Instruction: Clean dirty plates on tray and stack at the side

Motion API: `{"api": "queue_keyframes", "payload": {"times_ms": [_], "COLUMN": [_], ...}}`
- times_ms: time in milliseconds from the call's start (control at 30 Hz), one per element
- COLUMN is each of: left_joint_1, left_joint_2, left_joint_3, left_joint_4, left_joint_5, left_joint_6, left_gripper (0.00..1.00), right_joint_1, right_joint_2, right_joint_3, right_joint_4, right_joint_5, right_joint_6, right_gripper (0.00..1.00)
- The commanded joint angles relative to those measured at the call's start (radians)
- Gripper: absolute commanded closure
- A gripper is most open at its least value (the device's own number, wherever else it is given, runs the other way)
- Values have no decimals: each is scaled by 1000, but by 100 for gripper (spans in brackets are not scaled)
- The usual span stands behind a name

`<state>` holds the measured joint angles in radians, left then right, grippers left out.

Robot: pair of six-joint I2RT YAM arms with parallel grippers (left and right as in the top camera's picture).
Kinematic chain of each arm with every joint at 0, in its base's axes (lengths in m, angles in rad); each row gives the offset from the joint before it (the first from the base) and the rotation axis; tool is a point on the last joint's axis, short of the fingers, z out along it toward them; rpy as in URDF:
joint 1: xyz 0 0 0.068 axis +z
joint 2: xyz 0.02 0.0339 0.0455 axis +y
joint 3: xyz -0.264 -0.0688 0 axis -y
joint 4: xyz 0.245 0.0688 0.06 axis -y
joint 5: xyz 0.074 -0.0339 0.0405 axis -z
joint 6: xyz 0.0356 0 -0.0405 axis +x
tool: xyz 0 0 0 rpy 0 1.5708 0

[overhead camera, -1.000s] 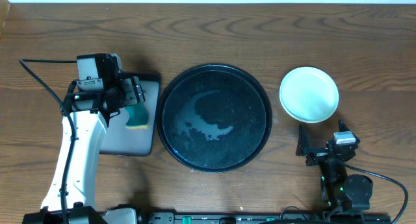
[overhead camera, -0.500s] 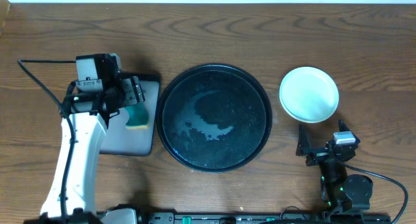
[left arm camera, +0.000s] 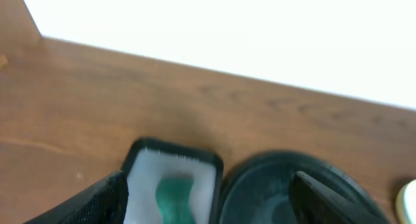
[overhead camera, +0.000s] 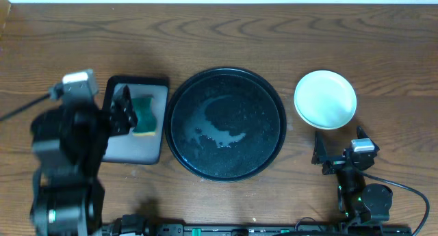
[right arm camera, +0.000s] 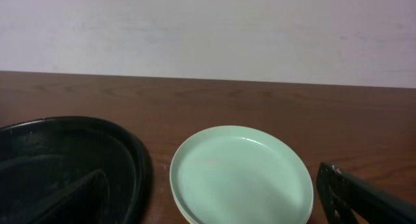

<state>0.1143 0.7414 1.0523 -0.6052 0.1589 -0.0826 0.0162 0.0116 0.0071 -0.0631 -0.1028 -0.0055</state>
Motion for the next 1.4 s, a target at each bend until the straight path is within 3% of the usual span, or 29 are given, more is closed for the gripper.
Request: {"api": "queue_keyframes", "payload": {"times_ms": [0, 100, 433, 667, 800, 967, 1200, 1367], "left_joint_1": [-2, -2, -3, -3, -7, -38, -55, -55], "left_joint_2": [-73, -119, -474, -731, -737, -739, -739, -739], "left_joint_3": [-2, -3, -138, -336, -402, -531, -830, -966], "left_joint_4": [-3, -13, -266, -269, -222, 98, 821, 1012], "left_joint_5": [6, 6, -16, -12, -11, -13, -13, -13], "left_joint_6": [-8, -8, 7, 6, -9, -8, -29, -54], "left_gripper": [20, 20, 20, 20, 20, 20, 20, 20], "right_joint_1": [-5, -5, -5, -5, -5, -5, -5, -5], "right_joint_2": [-7, -7, -7, -7, -7, -7, -7, -7], "right_joint_3": [-2, -2, -2, -2, -2, -2, -2, -2], "right_joint_4": [-5, -5, -5, -5, -5, -4, -5, -4], "right_joint_5": [5, 5, 5, 5, 5, 5, 5, 5], "right_joint_6": [-11, -11, -11, -11, -11, -11, -11, -11], "right_gripper": [1, 1, 1, 1, 1, 1, 1, 1]}}
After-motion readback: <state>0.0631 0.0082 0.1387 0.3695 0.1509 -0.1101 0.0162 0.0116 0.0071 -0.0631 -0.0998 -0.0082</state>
